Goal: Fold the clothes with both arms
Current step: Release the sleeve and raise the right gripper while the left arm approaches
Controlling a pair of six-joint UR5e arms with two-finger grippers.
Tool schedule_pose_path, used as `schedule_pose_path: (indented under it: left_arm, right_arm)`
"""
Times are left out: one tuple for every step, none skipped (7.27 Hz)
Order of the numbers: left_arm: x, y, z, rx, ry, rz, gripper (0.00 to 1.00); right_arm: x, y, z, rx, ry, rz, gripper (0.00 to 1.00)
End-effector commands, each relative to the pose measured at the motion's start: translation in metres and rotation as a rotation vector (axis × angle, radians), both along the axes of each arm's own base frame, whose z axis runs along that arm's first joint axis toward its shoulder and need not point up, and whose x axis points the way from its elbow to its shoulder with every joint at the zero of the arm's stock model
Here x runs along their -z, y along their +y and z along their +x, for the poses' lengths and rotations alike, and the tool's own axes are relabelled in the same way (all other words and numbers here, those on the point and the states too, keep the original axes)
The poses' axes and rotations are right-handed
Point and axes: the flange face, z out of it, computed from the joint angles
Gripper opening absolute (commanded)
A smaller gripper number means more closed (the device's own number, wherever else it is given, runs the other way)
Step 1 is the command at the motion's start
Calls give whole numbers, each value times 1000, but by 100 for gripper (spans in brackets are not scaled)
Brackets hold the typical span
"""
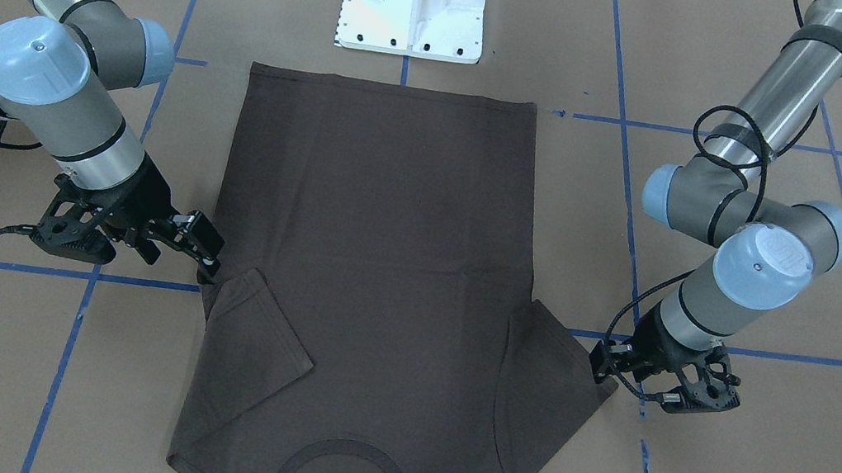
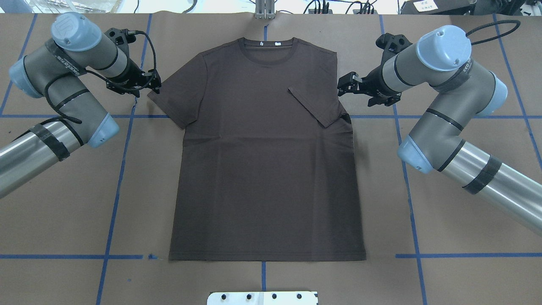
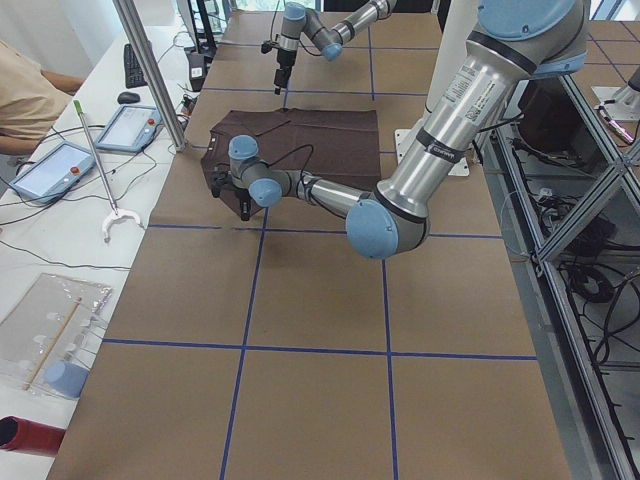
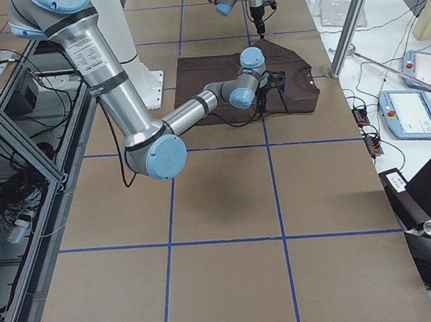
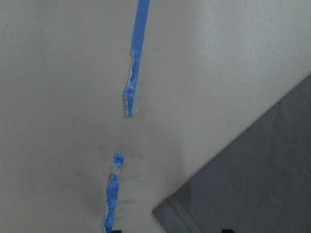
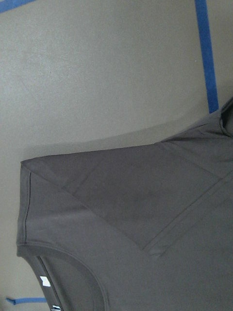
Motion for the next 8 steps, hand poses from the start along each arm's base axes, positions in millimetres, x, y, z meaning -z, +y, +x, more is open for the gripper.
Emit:
schedule_pose_path:
  left_arm:
    - [-3, 1, 2, -1, -5, -3, 60]
    - [-3, 0, 3, 0, -6, -2, 59]
    - [-3, 0, 3, 0, -6, -2, 57]
    - [-5, -2, 4, 0, -9, -6, 57]
    - [-6, -5, 6, -1, -13, -10, 57]
    - [-9, -5, 8, -4, -16, -15, 57]
    - [-7, -5, 8, -4, -12, -10, 57]
    - [-9, -5, 8, -5, -13, -10, 57]
  right_arm:
    - [-4, -1, -1, 1, 6, -5, 100]
    - [-5, -1, -1, 0, 8, -5, 100]
    - [-5, 0, -2, 2, 9, -7, 100]
    - [-6, 0, -3, 2, 11, -7, 100]
    - [-4, 1, -6, 4, 11, -5, 100]
    - [-3, 1, -7, 4, 9, -3, 100]
    - [-2, 0, -7, 4, 8, -1, 100]
    - [-4, 0, -7, 4, 11, -5, 100]
